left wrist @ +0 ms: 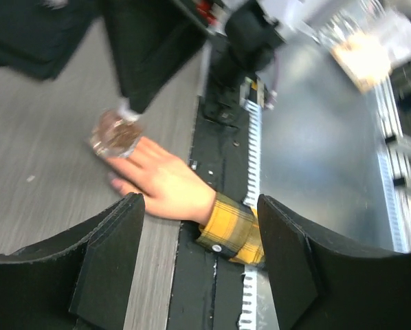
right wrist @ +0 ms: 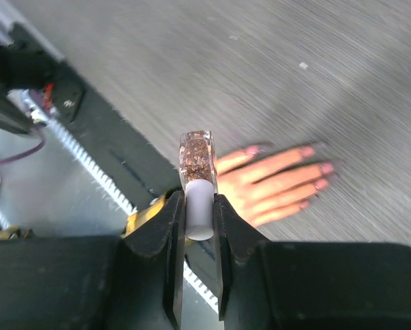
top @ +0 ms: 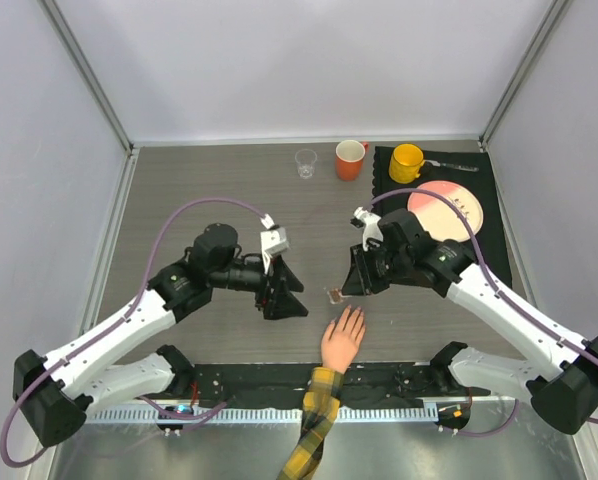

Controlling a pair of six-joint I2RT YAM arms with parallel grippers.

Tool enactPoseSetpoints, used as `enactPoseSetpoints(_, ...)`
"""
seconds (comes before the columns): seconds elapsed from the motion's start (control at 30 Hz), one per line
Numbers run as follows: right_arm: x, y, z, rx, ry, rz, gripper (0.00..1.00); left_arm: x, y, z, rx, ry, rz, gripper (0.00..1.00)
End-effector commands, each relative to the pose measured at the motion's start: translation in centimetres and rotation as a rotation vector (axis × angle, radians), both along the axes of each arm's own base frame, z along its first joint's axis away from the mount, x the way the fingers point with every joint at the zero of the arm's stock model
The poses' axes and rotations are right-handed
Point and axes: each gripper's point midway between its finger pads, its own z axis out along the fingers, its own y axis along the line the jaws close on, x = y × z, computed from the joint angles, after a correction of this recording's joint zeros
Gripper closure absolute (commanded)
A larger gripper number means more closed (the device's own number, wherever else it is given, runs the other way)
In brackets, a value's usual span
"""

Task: Paint the nails

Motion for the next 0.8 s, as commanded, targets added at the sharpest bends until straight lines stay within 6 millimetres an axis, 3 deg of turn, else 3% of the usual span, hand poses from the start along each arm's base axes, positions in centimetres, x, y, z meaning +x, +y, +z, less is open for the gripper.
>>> enactPoseSetpoints(0.0, -2.1, 2.0, 4.6, 0.123, -0.075, 0.228, 0.99, -1.3, -2.1, 2.3, -0.101, -0.237, -0.199, 0.29)
enactPoseSetpoints(0.13, -3.9, 2.4, 5.2, 0.117, -0.072, 0.318, 0.99, -1.7, -2.8, 2.6, -0.108, -0.238, -0.283, 0.30)
enactPoseSetpoints(0.23, -4.8, 2.8, 5.2, 0.101, -0.069, 0.375, 0.99, -2.0, -2.7, 1.5, -0.078, -0.237, -0.340, 0.32)
enactPoseSetpoints(0.4, -5.6, 3.9, 6.2, 0.112, -0.097, 0.431, 0.99, -4.1, -2.7, 1.2, -0.138, -0.159, -0.466, 0.34)
enactPoseSetpoints(0.77, -7.4, 5.6, 7.5, 0.123, -0.127, 0.502, 0.99, -3.4, -3.0, 0.4, -0.105, -0.164, -0.417, 0.30)
